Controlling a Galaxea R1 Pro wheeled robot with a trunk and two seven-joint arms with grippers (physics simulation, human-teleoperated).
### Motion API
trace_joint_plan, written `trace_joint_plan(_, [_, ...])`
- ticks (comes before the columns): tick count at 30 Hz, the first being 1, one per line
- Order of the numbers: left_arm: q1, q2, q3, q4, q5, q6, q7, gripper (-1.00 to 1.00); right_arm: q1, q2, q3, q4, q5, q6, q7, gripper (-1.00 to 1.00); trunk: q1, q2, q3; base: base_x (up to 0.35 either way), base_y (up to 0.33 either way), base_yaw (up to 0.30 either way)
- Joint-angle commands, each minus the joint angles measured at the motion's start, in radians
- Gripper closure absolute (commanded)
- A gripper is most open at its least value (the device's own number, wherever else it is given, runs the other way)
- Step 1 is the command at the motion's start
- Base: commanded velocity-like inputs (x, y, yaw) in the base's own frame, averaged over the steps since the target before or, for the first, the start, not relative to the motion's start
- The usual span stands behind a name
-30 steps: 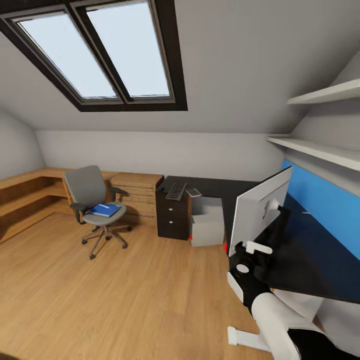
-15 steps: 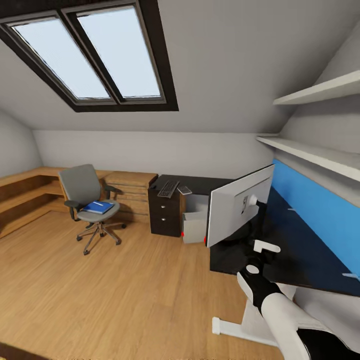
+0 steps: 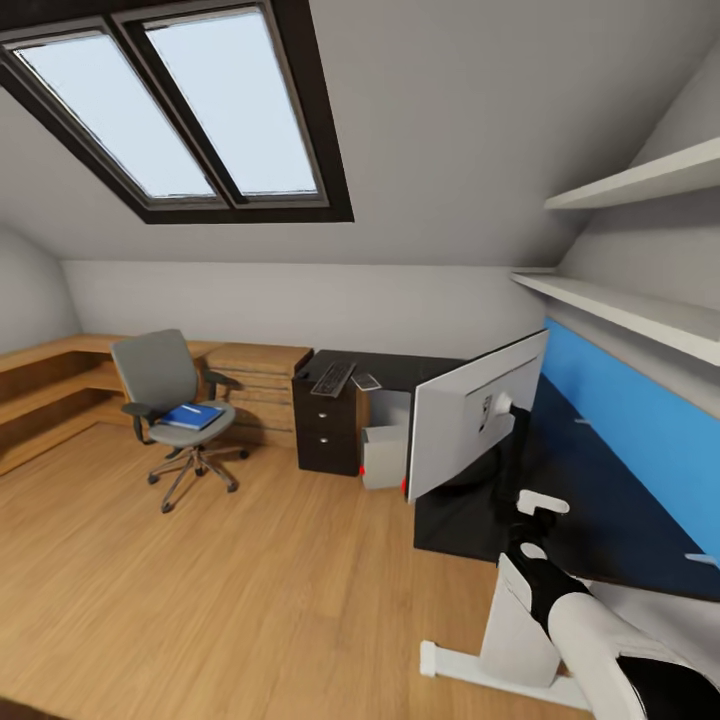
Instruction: In the bedroom, organize the workspace by keeping the computer under the desk, ensuring the monitor is on the desk, placing the keyboard on the desk next to the monitor, placing the mouse on the desk next to the keyboard, moving the folder from the swivel chair onto the desk next to the mouse, stacking the notebook on top of the folder with the pen on top of the notebook, and positioning the swivel chair next to the desk.
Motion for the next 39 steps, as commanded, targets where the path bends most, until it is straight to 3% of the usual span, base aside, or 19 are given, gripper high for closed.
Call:
trace_joint_plan(1, [-0.001, 0.000, -0.009, 0.000, 0.006, -0.003, 0.006, -1.00, -0.001, 0.000, 0.000, 0.002, -0.010, -0.007, 0.003, -1.00, 0.001, -0.001, -0.002, 0.282, -0.001, 0.000])
trace_joint_plan(10, [-0.001, 0.000, -0.010, 0.000, 0.006, -0.003, 0.005, -1.00, -0.003, -0.042, 0.002, 0.006, -0.028, -0.047, 0.004, -1.00, 0.001, -0.001, -0.002, 0.320, 0.000, 0.000])
trace_joint_plan(13, [-0.001, 0.000, -0.011, 0.000, 0.006, -0.003, 0.005, -1.00, -0.003, -0.044, 0.007, 0.013, -0.023, -0.112, 0.006, -1.00, 0.001, -0.001, -0.002, 0.322, -0.078, 0.000])
trace_joint_plan(23, [-0.001, -0.001, -0.011, 0.000, 0.003, -0.003, 0.005, -1.00, -0.003, -0.049, 0.006, 0.021, -0.022, -0.129, 0.007, -1.00, 0.001, -0.001, -0.002, 0.272, -0.214, 0.000])
trace_joint_plan(27, [-0.001, -0.001, -0.011, 0.000, 0.003, -0.003, 0.005, -1.00, -0.003, -0.080, 0.002, 0.071, -0.027, -0.045, 0.011, -1.00, 0.001, -0.001, -0.002, 0.165, -0.188, 0.000])
trace_joint_plan(30, [-0.001, -0.001, -0.011, 0.000, 0.002, -0.003, 0.005, -1.00, -0.003, -0.086, 0.002, 0.078, -0.029, 0.021, 0.011, -1.00, 0.001, -0.001, -0.002, 0.051, -0.062, 0.000])
trace_joint_plan(39, [-0.001, -0.001, -0.011, 0.000, 0.002, -0.003, 0.005, -1.00, -0.005, -0.088, 0.002, 0.081, -0.029, 0.103, 0.011, -1.00, 0.001, -0.001, -0.002, 0.023, -0.010, 0.000])
